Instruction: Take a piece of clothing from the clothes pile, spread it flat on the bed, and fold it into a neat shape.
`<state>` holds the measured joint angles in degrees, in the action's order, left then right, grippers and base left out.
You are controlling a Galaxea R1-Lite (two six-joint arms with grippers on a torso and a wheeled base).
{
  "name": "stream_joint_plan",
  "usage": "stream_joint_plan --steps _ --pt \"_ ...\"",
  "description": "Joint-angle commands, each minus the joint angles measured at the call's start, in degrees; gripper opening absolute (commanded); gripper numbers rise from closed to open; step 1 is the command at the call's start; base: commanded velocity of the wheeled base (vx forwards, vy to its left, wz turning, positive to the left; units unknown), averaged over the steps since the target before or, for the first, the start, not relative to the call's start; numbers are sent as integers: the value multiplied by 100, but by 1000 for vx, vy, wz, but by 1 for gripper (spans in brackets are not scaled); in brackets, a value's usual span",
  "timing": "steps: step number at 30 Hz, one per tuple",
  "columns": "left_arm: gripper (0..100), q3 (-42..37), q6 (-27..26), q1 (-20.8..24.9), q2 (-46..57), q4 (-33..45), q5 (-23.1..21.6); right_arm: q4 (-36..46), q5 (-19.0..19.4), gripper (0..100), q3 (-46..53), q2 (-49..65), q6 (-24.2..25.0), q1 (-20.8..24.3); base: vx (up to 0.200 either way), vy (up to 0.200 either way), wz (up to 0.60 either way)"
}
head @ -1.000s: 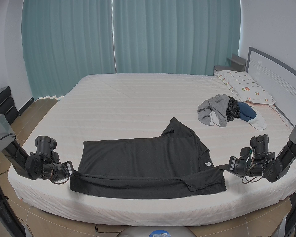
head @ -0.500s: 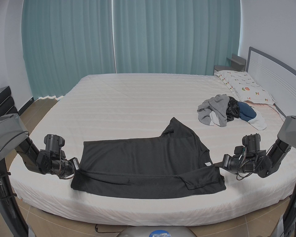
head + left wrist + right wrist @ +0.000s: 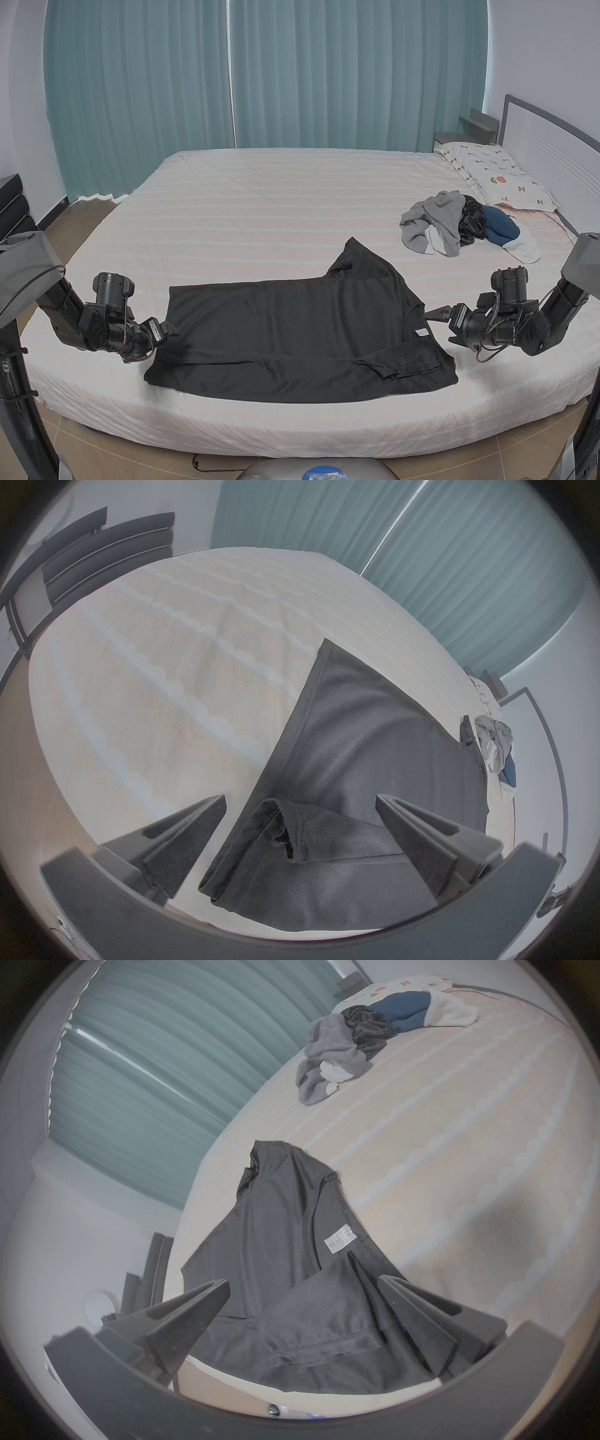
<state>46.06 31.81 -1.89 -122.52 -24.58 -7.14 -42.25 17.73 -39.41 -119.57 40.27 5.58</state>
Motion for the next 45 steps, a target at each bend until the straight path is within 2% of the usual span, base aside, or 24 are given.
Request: stream_joint_plan --steps 1,3,4,7,10,12,18,22,25,45 --pt "100 -150 203 -119 536 199 -173 42 -32 100 505 680 368 127 0 0 0" --pt "100 -202 309 -154 641 216 -296 24 -41 100 663 759 553 215 0 0 0" --pt "100 -325 493 -198 791 225 -551 7 -59 100 865 786 922 356 0 0 0" --pt "100 -545 739 -198 931 216 -938 -29 -67 100 1085 733 1449 523 0 0 0" --pt "100 -668 889 -198 975 216 -1158 -29 -67 100 1138 689 1572 567 0 0 0" --pt "100 -730 1065 -198 931 208 -1474 -37 -94 100 1129 557 1607 567 0 0 0" --pt "100 -756 1144 -215 835 199 -1518 -108 -551 100 1032 74 1616 786 0 0 0" --pt "100 -765 1214 -224 791 208 -1536 -582 -911 100 953 -331 1625 962 0 0 0" --pt "100 -756 1214 -224 747 199 -1536 -872 -1034 100 953 -498 1616 971 0 0 0" --pt "100 -747 1196 -259 632 164 -1553 -1162 -1131 100 847 -673 1757 953 0 0 0"
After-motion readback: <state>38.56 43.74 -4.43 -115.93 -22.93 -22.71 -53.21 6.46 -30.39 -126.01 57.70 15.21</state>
